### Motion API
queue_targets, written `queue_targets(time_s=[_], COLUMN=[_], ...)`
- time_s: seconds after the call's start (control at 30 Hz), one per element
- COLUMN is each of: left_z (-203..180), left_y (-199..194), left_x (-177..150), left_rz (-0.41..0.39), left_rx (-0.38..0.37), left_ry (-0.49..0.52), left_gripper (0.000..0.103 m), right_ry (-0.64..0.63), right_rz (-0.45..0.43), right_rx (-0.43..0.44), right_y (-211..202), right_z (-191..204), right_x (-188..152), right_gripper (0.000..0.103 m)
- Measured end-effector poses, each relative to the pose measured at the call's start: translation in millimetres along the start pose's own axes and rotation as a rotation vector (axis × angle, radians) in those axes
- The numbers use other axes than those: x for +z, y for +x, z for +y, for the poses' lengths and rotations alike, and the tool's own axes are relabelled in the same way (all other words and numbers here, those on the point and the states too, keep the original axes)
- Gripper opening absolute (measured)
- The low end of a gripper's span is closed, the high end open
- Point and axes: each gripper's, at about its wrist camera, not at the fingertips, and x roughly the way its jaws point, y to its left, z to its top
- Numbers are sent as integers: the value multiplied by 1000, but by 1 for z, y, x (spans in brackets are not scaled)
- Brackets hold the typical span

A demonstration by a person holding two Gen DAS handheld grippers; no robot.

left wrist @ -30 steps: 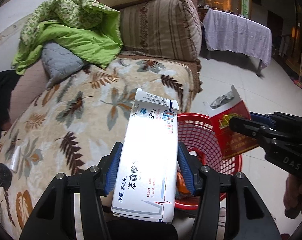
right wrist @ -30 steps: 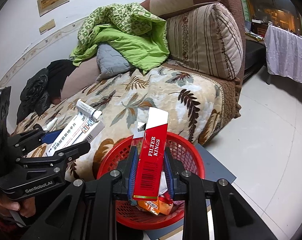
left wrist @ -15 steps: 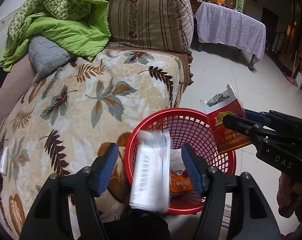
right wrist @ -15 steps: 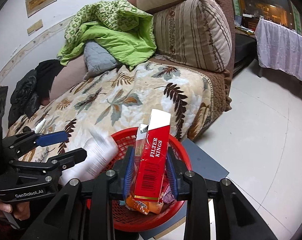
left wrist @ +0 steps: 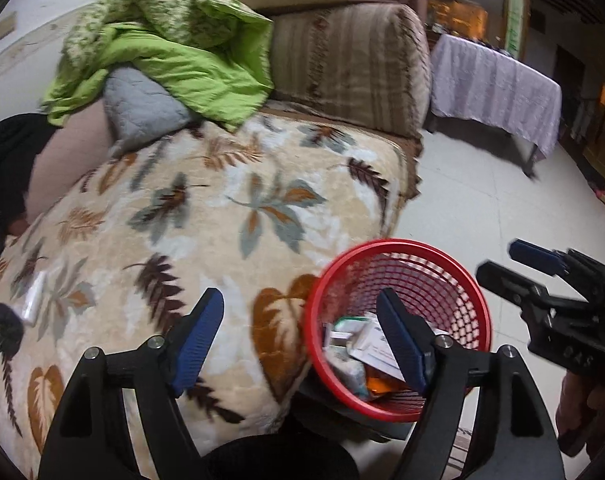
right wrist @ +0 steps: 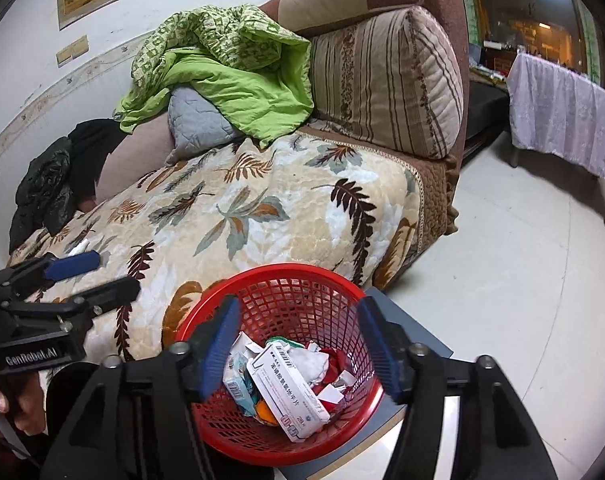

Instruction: Collect trash

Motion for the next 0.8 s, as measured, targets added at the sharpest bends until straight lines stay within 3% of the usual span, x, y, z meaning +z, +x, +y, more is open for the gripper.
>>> queue_targets(time_s=[0.27,0.57,0.67,0.8], left_z=[32,51,53,56], left_y=[-33,-59,-66,-71], left_x=[-12,-28,-32,-36], left_rz=[-86,-137,-148,-135], left_rx=[130,205,207,238], left_ry=[-32,-35,-33,-30], left_gripper=[89,94,96,100], right_ry=[-49,-41,-32,-23], right_rz=[-25,-23,-49,-106], right_rx=[-73,-138,-192,-196], right_y=[-5,-7,-12,-24], right_z=[37,65,73,81], right_x=[-9,-21,-26,-31], right_gripper=[90,96,101,103])
